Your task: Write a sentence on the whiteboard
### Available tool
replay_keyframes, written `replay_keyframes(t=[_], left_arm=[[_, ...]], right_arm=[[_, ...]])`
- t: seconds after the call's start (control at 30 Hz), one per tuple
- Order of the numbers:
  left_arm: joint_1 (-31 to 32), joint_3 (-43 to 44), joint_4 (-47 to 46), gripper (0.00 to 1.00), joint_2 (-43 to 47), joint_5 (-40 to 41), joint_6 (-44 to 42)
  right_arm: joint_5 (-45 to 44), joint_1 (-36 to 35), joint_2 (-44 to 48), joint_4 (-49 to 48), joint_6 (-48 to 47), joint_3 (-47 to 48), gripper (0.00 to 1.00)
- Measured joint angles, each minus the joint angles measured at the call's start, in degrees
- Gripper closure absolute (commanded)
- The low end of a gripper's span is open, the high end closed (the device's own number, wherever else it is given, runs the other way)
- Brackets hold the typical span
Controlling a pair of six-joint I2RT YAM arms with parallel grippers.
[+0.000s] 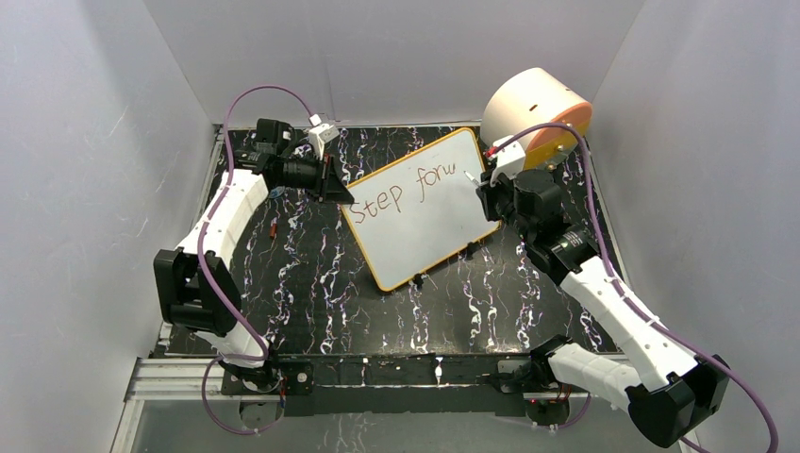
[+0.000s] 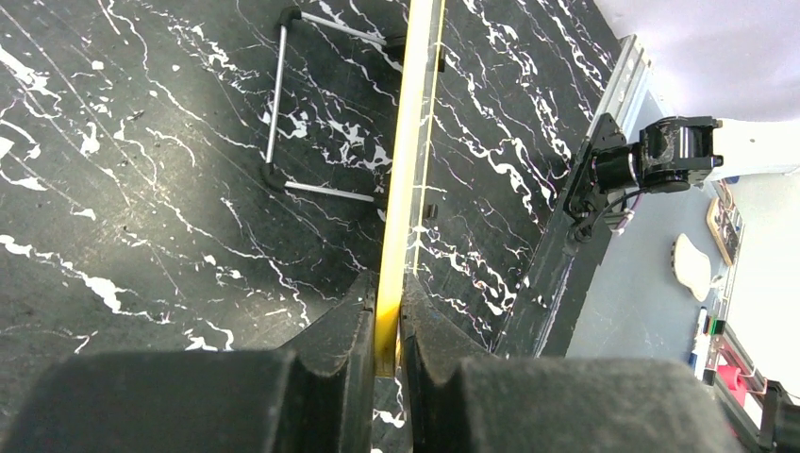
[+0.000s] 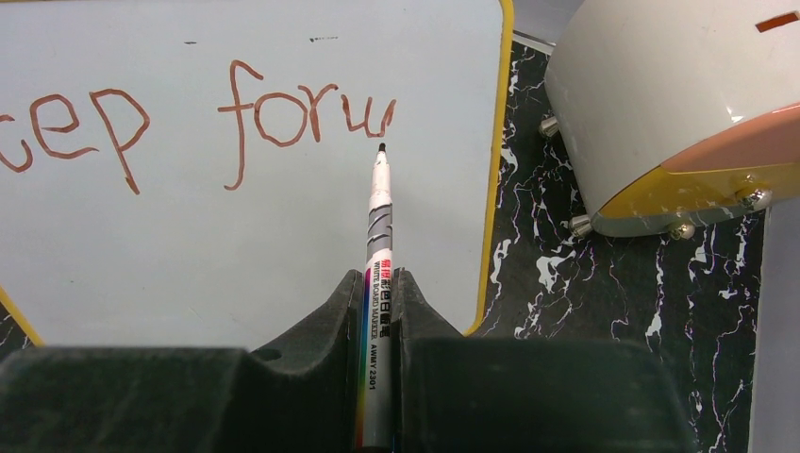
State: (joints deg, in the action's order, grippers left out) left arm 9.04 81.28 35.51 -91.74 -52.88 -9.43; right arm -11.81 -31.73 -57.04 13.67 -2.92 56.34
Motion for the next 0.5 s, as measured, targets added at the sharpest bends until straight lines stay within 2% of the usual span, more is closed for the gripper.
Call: replay_keyframes(t=[0.23,0.5], left_arm=[[-0.96,3.04,6.47,1.0,-0.09,2.56,-2.78],[-2.36,4.0,9.88,0.65,-0.22,5.49,-5.05]], right_arm=[[0.26,0.0,0.46,-0.02,0.09,0.0,1.0],[0.5,0.0,0.44,-0.02,0.15,0.0,1.0]])
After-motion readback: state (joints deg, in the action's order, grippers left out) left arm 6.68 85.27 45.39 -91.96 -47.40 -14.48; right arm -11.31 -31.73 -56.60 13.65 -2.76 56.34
